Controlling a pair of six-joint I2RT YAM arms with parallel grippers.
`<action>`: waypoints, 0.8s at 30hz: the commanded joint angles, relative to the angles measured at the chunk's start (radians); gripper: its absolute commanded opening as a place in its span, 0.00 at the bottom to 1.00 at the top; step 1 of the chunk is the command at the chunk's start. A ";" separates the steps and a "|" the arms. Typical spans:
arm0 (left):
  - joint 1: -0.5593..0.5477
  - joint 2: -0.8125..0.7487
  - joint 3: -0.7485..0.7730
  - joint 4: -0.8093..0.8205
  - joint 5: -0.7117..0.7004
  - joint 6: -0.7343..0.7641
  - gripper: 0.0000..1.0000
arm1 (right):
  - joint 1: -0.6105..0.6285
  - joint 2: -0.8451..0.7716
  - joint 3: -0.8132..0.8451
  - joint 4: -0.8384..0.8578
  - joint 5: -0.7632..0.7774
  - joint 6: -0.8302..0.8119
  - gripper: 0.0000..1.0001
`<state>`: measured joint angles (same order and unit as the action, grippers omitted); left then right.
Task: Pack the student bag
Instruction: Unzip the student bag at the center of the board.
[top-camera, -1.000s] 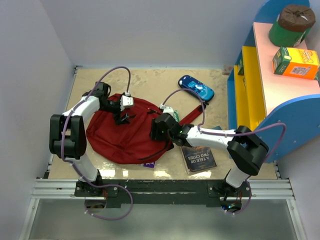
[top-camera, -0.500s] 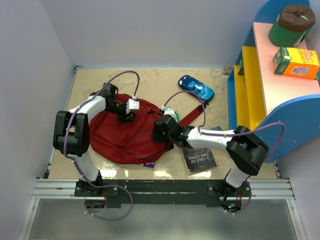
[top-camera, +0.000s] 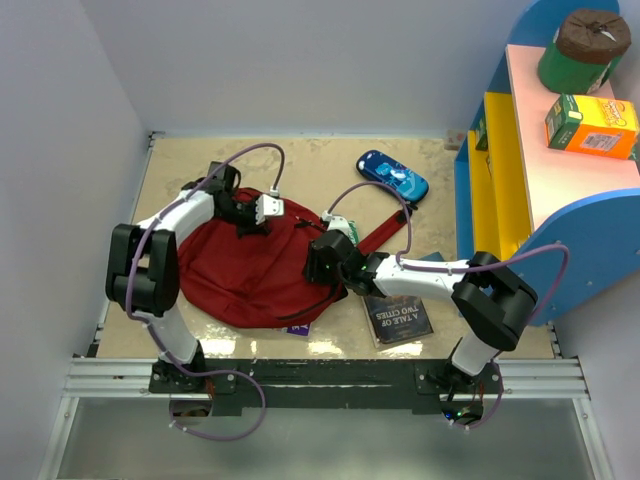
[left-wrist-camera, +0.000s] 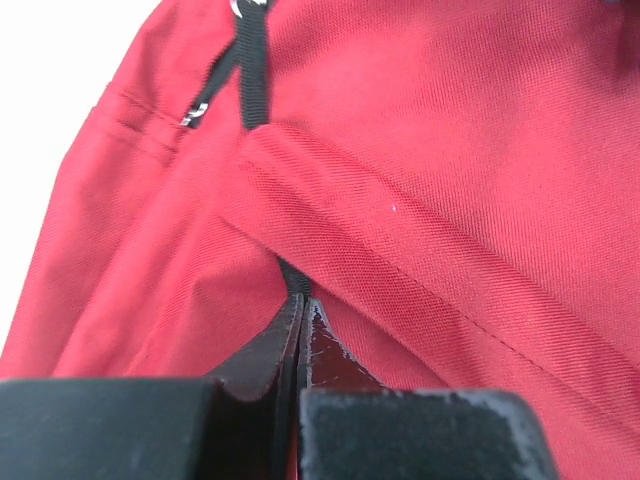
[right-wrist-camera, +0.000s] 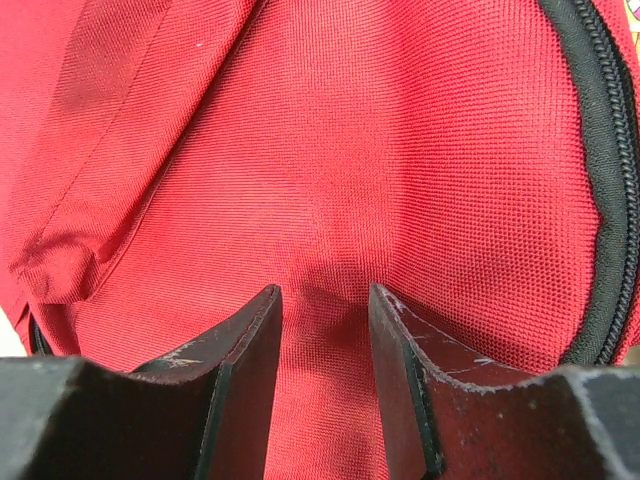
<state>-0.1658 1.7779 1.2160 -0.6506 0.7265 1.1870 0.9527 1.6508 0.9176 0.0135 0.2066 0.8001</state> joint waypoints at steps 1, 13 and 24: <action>0.000 -0.119 -0.045 0.066 -0.002 -0.055 0.00 | -0.002 0.012 0.038 0.002 0.011 0.007 0.43; 0.006 -0.163 -0.116 0.092 -0.038 -0.064 0.06 | -0.017 0.021 0.127 -0.043 0.037 -0.012 0.45; 0.028 -0.081 0.014 -0.104 0.007 0.098 0.46 | -0.017 0.009 0.093 -0.041 0.031 -0.006 0.47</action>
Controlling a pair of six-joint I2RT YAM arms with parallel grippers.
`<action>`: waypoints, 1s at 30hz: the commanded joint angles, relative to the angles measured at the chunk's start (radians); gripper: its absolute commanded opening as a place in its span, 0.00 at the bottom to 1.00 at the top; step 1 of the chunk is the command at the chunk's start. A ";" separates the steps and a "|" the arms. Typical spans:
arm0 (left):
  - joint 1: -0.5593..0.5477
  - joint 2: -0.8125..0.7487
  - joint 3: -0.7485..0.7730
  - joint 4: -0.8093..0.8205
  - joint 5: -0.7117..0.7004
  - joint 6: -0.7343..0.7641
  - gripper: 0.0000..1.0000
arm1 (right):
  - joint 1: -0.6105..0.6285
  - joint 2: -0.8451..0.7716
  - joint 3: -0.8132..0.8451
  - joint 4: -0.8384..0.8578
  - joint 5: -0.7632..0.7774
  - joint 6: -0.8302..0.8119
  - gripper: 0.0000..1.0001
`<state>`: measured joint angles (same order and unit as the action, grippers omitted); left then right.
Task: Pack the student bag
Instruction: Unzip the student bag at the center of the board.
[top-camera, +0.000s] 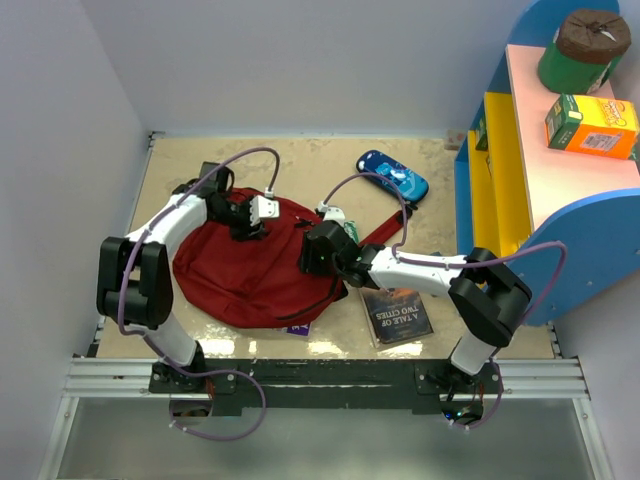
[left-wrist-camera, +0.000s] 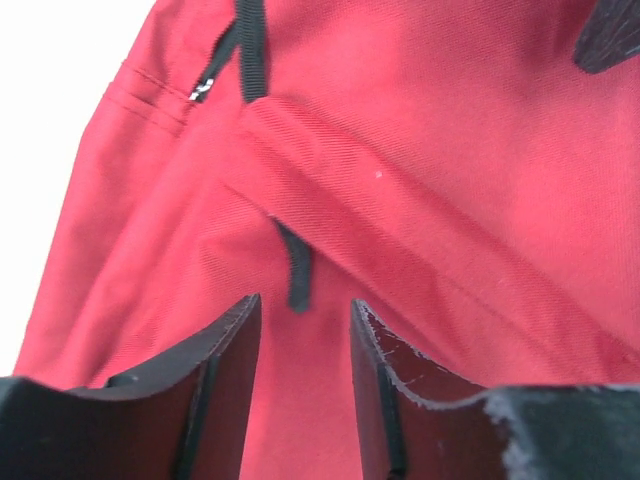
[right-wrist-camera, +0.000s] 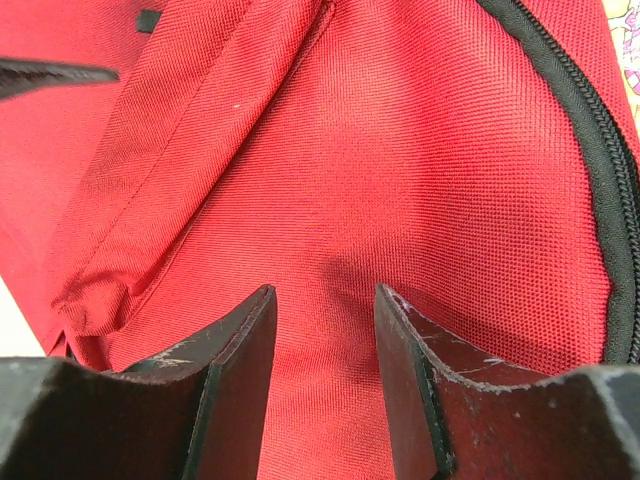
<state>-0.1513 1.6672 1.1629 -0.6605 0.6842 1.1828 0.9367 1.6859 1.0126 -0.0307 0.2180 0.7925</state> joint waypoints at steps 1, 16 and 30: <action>0.013 0.038 0.070 -0.112 0.049 0.110 0.47 | -0.001 -0.026 -0.005 0.003 0.020 0.002 0.48; 0.012 0.112 0.063 -0.022 0.095 0.092 0.44 | -0.003 -0.002 -0.002 0.017 0.011 0.004 0.47; 0.007 0.055 -0.038 0.070 0.035 0.052 0.00 | -0.042 0.122 0.207 0.012 0.023 -0.013 0.56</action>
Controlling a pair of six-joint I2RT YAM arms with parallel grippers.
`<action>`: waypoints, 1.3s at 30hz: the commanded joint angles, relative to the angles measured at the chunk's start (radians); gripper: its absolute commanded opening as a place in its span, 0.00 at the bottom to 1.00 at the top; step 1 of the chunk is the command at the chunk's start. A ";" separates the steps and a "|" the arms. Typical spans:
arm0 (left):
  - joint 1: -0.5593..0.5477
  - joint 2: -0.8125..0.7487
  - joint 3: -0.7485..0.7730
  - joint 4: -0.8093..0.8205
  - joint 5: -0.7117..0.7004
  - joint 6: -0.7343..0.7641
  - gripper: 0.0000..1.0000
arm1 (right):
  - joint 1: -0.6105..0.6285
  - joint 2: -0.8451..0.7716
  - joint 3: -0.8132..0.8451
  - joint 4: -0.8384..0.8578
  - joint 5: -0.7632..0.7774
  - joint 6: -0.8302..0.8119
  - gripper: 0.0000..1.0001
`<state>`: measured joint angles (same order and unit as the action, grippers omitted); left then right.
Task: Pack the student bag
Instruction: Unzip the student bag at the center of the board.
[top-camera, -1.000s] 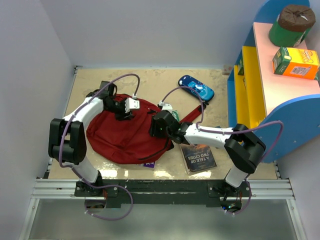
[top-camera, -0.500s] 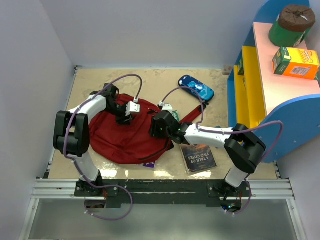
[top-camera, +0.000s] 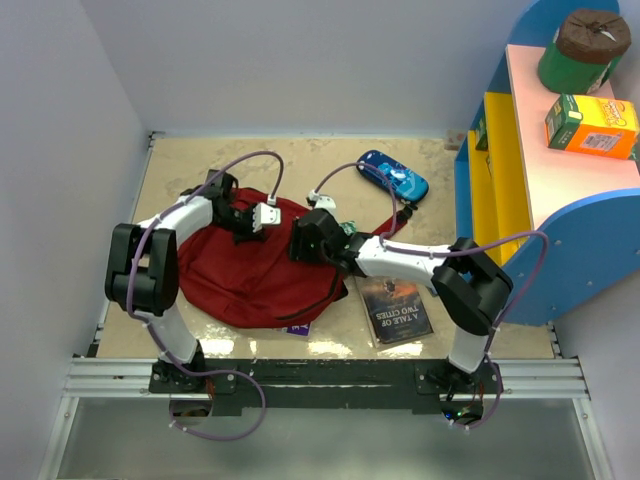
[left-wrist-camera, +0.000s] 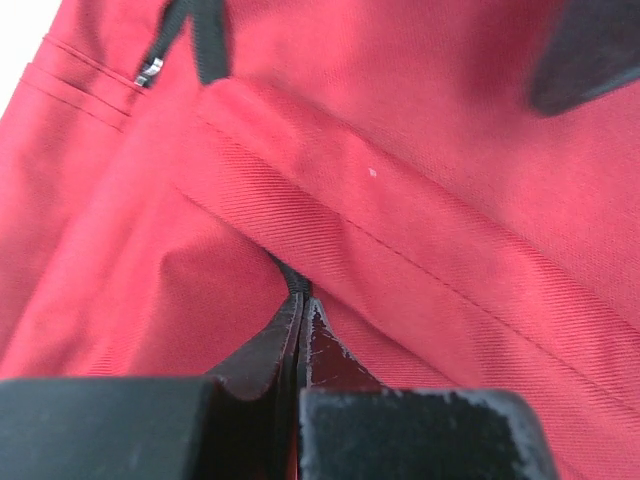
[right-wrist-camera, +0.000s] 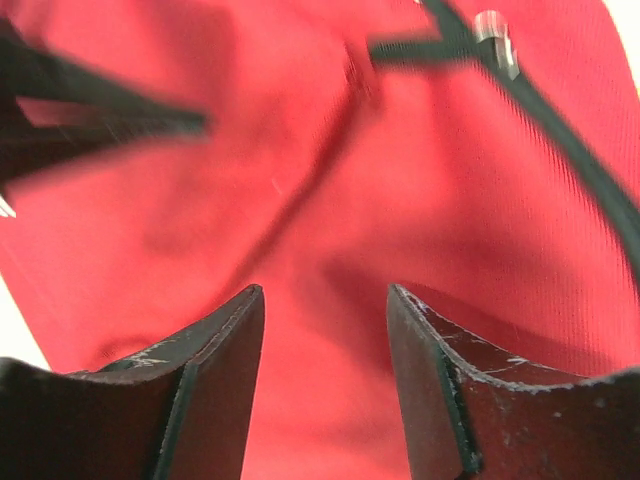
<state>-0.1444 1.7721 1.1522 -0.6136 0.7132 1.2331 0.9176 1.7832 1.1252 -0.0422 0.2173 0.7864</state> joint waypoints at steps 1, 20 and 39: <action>0.000 -0.056 -0.042 0.026 0.006 0.000 0.00 | -0.037 0.036 0.120 0.031 0.021 -0.006 0.56; 0.002 -0.174 -0.184 0.218 0.037 -0.129 0.00 | -0.109 0.239 0.252 0.110 0.014 0.080 0.54; 0.011 -0.230 -0.210 0.212 -0.041 -0.124 0.00 | -0.095 0.277 0.268 0.108 0.011 0.119 0.00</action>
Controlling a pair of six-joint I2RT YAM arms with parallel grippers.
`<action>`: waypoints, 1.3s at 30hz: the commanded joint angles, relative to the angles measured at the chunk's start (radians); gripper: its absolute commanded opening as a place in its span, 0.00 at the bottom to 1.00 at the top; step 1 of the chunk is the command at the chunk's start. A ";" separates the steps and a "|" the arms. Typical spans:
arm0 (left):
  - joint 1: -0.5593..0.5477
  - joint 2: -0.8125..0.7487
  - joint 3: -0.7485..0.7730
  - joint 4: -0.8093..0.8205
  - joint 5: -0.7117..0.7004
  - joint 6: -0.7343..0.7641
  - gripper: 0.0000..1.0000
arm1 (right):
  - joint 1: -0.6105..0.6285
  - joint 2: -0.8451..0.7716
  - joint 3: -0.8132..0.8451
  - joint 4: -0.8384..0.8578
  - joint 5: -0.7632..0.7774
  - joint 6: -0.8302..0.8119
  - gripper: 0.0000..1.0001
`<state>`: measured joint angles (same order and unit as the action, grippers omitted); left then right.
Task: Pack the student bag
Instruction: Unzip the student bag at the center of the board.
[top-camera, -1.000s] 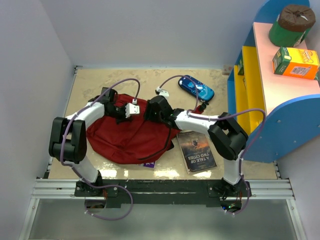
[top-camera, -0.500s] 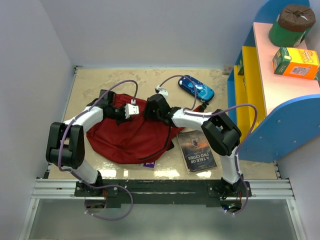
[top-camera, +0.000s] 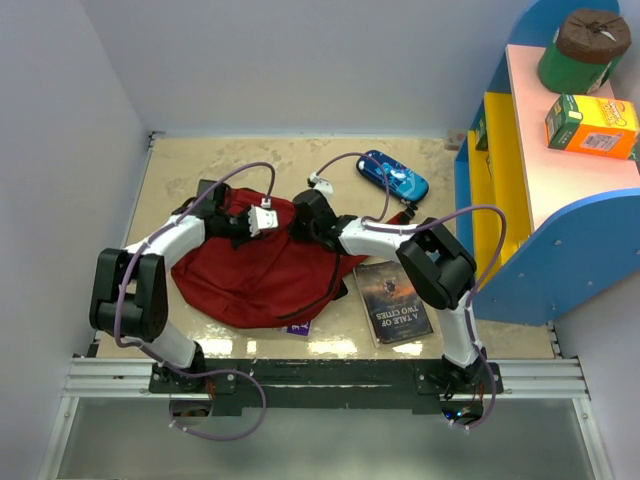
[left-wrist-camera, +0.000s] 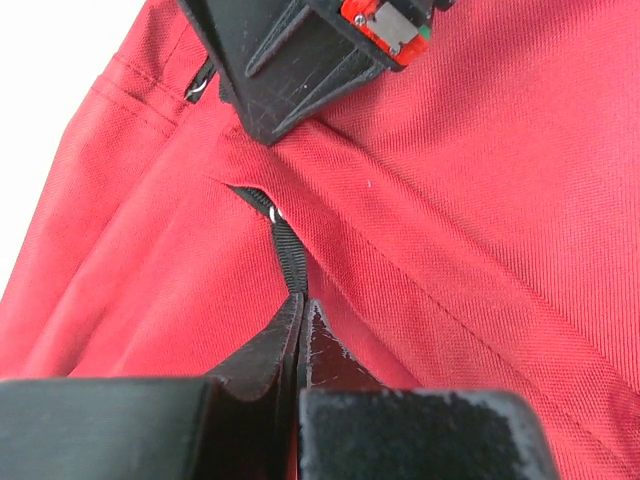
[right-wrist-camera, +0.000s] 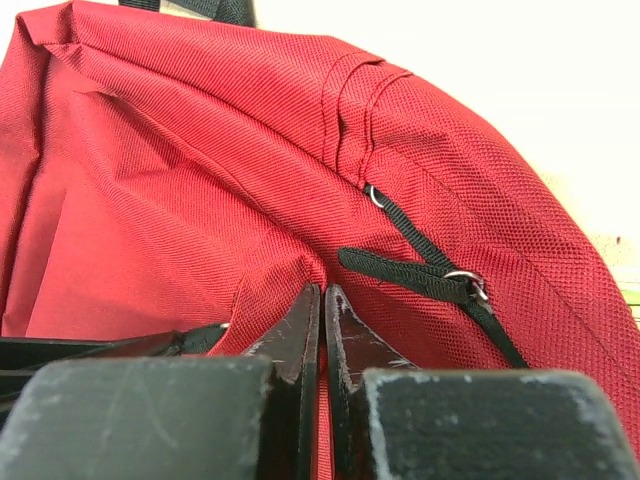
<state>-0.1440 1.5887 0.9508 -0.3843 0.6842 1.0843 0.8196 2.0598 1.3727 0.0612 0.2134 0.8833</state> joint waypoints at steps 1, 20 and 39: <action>0.015 -0.058 -0.009 -0.033 -0.017 0.031 0.00 | 0.001 -0.003 0.017 0.002 0.023 0.022 0.00; 0.130 -0.213 -0.073 -0.407 -0.123 0.279 0.00 | -0.020 -0.015 -0.020 -0.006 0.086 0.006 0.00; 0.253 -0.276 0.035 -0.520 -0.019 0.159 0.52 | 0.003 -0.046 0.052 -0.050 0.127 -0.032 0.50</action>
<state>0.1043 1.3170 0.8986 -1.1027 0.5556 1.4368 0.8116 2.0598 1.3666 0.0784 0.2508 0.8764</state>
